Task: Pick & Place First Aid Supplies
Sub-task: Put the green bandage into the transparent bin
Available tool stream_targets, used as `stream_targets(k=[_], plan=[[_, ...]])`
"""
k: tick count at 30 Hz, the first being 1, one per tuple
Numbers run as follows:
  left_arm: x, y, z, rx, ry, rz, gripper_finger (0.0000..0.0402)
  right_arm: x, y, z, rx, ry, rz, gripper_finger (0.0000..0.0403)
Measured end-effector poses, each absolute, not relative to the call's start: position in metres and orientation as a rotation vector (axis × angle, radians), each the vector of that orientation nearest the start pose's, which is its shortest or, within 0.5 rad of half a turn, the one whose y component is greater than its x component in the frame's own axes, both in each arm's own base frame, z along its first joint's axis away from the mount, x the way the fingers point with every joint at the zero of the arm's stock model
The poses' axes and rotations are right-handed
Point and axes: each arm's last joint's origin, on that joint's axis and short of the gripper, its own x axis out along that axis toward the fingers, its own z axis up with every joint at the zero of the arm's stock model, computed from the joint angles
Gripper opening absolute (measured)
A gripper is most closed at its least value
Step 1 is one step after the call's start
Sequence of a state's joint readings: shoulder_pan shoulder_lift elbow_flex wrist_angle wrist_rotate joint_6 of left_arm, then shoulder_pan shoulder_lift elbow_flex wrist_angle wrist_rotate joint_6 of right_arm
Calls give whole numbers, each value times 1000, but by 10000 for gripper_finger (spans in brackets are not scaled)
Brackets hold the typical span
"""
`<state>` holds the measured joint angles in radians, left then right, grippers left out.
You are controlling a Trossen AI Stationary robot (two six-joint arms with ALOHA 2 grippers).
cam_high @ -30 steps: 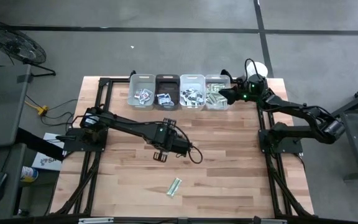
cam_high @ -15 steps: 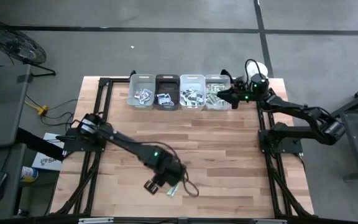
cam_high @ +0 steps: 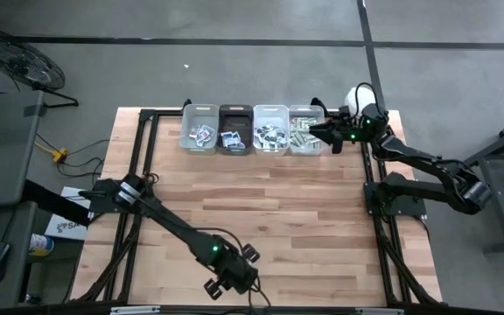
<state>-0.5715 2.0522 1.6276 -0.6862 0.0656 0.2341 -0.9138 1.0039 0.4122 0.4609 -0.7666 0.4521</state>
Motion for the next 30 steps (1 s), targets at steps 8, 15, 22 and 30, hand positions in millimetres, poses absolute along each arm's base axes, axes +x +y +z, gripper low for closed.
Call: stream_targets(k=[8,15,22,30], plan=[[372,-233,184,516,1066,-584,138,139,-146,231,559,41,-161,129],[374,-237,165,503,1115,-625,138,145,-141,231,572,51,-122,129],[376,-238,148,525,1152,-608,138,151,-134,231,571,64,-79,129],[376,-238,121,465,1260,-558,114,161,-122,231,578,86,-4,129]])
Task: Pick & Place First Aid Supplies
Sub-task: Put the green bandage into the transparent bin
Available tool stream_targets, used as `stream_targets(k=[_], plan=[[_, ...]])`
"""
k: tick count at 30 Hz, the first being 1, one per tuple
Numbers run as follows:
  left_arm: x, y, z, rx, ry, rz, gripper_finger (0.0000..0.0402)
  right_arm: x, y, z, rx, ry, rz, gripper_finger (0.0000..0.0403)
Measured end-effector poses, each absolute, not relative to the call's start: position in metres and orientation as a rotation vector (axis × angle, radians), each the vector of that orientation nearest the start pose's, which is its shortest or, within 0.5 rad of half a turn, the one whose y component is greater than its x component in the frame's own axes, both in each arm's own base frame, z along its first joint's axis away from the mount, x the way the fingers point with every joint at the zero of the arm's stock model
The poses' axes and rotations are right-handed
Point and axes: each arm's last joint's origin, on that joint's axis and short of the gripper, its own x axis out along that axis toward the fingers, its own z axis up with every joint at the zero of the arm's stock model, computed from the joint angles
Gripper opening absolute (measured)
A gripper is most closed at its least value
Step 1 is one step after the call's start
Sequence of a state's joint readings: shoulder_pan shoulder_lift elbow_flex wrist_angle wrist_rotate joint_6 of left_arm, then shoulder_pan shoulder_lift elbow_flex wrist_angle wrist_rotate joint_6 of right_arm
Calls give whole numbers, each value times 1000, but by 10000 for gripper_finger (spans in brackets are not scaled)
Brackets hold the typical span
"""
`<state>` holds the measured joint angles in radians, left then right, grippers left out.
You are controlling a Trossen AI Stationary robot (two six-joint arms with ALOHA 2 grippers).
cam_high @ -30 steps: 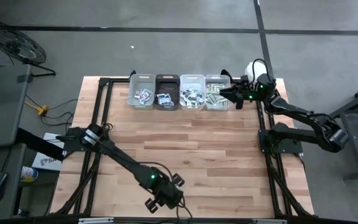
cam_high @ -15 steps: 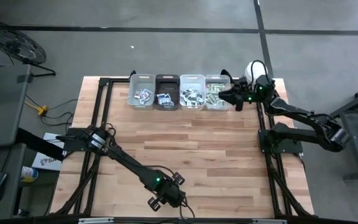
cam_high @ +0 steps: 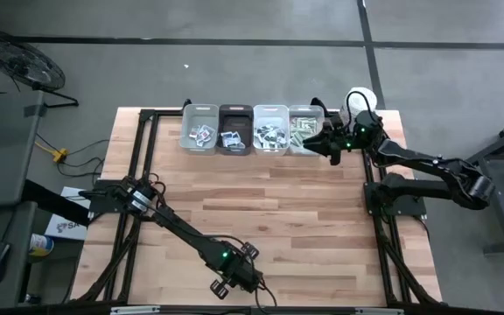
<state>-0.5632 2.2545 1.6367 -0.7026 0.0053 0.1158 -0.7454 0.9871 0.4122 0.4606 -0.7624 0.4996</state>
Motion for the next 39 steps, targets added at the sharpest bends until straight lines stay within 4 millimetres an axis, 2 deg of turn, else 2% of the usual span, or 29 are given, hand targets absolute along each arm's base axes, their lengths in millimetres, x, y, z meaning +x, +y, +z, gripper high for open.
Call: stream_targets(k=[8,14,20,25,30,39], plan=[[374,-238,120,432,1291,-535,11,171,-108,231,594,111,75,129],[374,-236,124,481,1317,-515,2,174,-102,231,626,123,107,129],[370,-229,144,790,1367,-499,1,178,-95,232,676,126,143,129],[368,-208,155,1025,1506,-446,0,183,-87,233,684,135,170,129],[372,-183,171,1085,1611,-379,0,187,-81,233,676,131,161,129],[405,-138,215,1202,1551,-212,0,185,-83,233,675,121,146,129]])
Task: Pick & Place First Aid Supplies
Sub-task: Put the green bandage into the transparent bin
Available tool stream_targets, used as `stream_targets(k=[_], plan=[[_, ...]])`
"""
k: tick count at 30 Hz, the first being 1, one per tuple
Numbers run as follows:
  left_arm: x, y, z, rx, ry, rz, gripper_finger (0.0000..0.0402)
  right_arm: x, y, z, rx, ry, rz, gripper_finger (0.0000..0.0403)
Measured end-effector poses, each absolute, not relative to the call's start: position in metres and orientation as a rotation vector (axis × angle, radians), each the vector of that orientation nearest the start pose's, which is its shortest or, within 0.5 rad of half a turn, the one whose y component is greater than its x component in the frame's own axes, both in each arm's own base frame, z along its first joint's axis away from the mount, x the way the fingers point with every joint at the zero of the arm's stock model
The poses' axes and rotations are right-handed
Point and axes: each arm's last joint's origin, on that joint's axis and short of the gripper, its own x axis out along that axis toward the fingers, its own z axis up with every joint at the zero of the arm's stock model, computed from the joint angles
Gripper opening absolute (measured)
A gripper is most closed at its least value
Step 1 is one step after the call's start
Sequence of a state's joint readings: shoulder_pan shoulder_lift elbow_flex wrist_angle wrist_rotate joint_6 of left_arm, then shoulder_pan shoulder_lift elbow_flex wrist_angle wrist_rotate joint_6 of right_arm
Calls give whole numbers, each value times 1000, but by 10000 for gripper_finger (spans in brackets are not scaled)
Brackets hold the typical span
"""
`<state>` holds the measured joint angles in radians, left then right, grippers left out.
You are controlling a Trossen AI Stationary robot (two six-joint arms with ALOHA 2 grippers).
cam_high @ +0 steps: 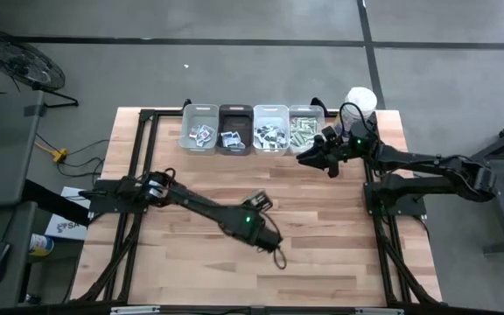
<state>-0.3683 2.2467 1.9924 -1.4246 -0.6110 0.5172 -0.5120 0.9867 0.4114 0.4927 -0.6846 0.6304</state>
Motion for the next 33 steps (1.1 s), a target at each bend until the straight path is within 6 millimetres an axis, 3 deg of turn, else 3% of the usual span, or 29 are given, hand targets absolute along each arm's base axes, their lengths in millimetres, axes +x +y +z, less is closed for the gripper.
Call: stream_targets(k=[7,13,24,33], plan=[[426,-105,262,1264,1454,-41,0,179,-95,235,666,93,113,129],[435,-83,292,1241,1386,74,0,172,-105,242,613,29,137,129],[462,-44,307,1057,1193,138,0,158,-117,256,412,-57,231,129],[475,-2,315,833,1056,118,0,130,-128,267,234,-94,185,129]])
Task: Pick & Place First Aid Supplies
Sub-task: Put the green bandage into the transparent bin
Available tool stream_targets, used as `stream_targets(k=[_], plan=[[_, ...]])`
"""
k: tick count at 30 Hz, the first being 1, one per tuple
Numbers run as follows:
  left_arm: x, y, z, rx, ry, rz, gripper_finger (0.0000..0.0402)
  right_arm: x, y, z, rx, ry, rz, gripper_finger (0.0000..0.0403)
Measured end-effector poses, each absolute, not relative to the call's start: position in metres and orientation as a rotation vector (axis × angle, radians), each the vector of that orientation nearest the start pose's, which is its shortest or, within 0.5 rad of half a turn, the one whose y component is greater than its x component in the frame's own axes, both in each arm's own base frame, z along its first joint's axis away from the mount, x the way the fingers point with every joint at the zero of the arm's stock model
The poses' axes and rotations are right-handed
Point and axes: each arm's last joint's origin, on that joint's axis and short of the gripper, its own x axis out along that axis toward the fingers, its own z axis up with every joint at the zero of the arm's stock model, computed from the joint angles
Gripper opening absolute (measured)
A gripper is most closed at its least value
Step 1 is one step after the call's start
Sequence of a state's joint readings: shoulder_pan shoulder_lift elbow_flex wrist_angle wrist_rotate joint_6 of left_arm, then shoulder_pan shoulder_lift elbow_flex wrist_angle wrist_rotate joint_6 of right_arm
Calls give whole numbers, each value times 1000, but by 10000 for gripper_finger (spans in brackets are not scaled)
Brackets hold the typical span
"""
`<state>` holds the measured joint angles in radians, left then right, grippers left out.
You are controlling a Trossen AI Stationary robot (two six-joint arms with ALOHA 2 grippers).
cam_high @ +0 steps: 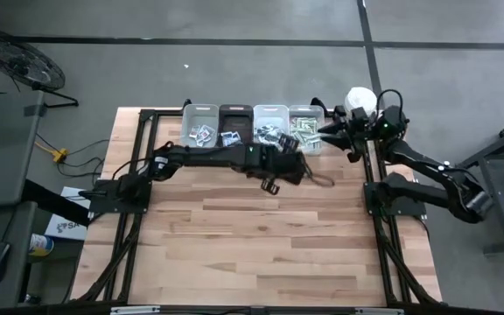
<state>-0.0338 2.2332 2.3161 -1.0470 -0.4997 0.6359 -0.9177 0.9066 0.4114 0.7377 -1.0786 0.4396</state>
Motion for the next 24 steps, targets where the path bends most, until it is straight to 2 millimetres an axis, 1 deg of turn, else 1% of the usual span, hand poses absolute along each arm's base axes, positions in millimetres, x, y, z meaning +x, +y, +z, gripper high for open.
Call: stream_targets(k=[2,4,5,7,9,11,13,16,20,24], plan=[[476,10,319,795,1027,126,0,124,-130,270,209,-110,141,129],[476,21,323,775,1005,147,0,121,-134,270,244,-124,63,129],[475,26,325,782,1004,151,0,121,-137,268,313,-131,2,129],[476,33,330,818,975,157,0,121,-142,261,507,-129,-124,129],[478,37,334,870,948,154,0,122,-145,253,625,-98,-192,129],[480,40,336,934,936,142,0,123,-144,249,655,-74,-194,129],[481,43,337,995,934,127,0,125,-142,250,656,-75,-172,129],[481,49,339,1059,947,159,0,128,-140,253,642,-88,-143,129],[484,60,345,1118,919,212,0,133,-138,252,659,-92,-156,129],[483,74,345,1125,931,221,0,136,-139,252,645,-109,-161,129]])
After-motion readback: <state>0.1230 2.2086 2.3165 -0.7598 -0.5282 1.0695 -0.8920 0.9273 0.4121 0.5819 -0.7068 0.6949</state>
